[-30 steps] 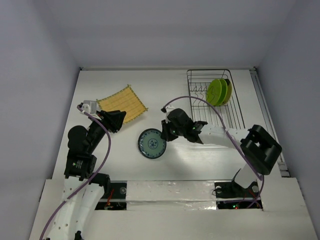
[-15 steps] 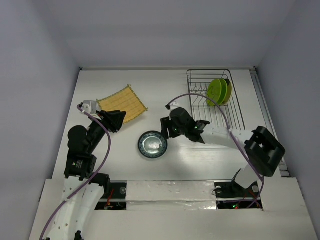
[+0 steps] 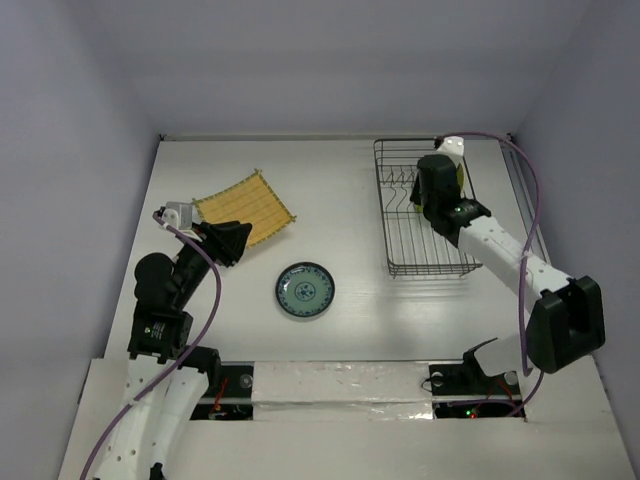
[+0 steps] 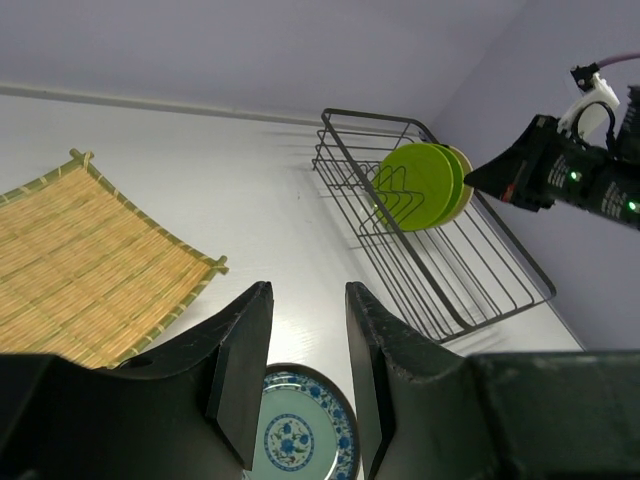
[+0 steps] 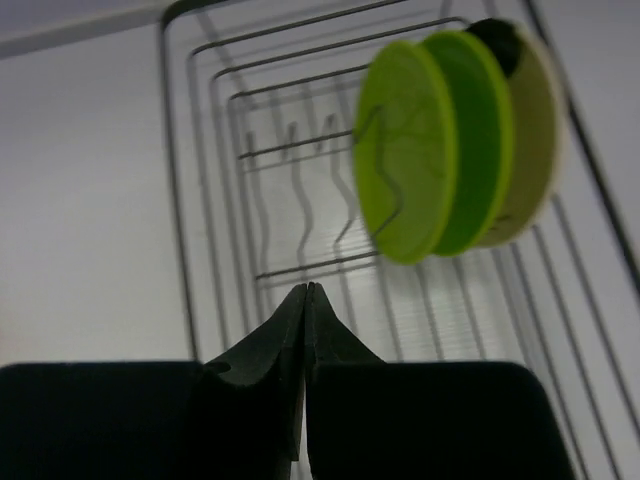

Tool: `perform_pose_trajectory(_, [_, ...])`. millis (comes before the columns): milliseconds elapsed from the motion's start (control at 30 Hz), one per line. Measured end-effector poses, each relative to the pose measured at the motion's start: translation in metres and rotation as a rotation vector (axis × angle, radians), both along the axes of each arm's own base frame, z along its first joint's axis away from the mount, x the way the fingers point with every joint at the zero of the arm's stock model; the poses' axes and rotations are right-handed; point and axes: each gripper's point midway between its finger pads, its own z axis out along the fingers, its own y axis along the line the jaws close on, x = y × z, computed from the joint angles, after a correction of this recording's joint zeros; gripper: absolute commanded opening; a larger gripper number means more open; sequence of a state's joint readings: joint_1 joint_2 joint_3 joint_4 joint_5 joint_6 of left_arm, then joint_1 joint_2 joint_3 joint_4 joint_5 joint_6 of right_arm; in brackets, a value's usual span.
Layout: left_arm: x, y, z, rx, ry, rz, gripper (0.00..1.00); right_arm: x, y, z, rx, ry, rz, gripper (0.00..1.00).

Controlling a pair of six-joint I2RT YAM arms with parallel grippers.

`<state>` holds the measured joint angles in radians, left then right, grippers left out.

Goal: Unload the plates from the dish rack

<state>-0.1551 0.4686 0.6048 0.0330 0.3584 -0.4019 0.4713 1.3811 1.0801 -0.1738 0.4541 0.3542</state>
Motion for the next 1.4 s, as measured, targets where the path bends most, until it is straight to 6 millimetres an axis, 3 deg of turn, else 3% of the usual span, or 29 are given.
perform_pose_trajectory(67, [-0.001,0.0,0.001,-0.001,-0.003,0.0,0.32,0.015,-0.03,0.002,-0.035,0.004,-0.098,0.18])
perform_pose_trajectory(167, [-0.001,0.0,0.001,-0.001,-0.005,-0.001,0.32,0.037,-0.056,0.003,-0.062,0.017,-0.176,0.36])
perform_pose_trajectory(367, [-0.002,-0.001,0.001,0.0,-0.005,-0.006,0.33,0.065,-0.091,-0.019,-0.112,0.088,-0.246,0.37])
perform_pose_trajectory(600, [-0.003,-0.002,0.001,0.0,-0.005,-0.011,0.33,0.075,-0.113,-0.053,-0.144,0.177,-0.274,0.33])
perform_pose_trajectory(667, [-0.003,-0.003,0.001,0.0,-0.005,-0.014,0.33,0.078,-0.114,-0.061,-0.144,0.194,-0.268,0.24])
perform_pose_trajectory(867, [-0.003,-0.003,0.001,-0.001,-0.005,-0.014,0.33,0.088,-0.113,-0.066,-0.171,0.21,-0.252,0.06])
perform_pose_trajectory(967, [-0.003,-0.003,0.001,0.0,-0.005,-0.014,0.33,0.087,-0.113,-0.063,-0.177,0.206,-0.247,0.03])
perform_pose_trajectory(1067, [-0.003,-0.003,0.001,0.0,-0.005,-0.014,0.33,0.08,-0.115,-0.052,-0.18,0.196,-0.245,0.01])
perform_pose_trajectory(1133, [-0.003,-0.003,0.001,0.0,-0.005,-0.014,0.33,0.073,-0.118,-0.031,-0.178,0.167,-0.247,0.0])
perform_pose_trajectory(1300, [-0.003,-0.003,0.001,0.0,-0.005,-0.014,0.33,0.049,-0.124,0.045,-0.132,0.017,-0.265,0.0])
perform_pose_trajectory(1400, [-0.003,-0.003,0.001,-0.001,-0.005,-0.014,0.33,0.031,-0.113,0.092,-0.075,-0.092,-0.217,0.0])
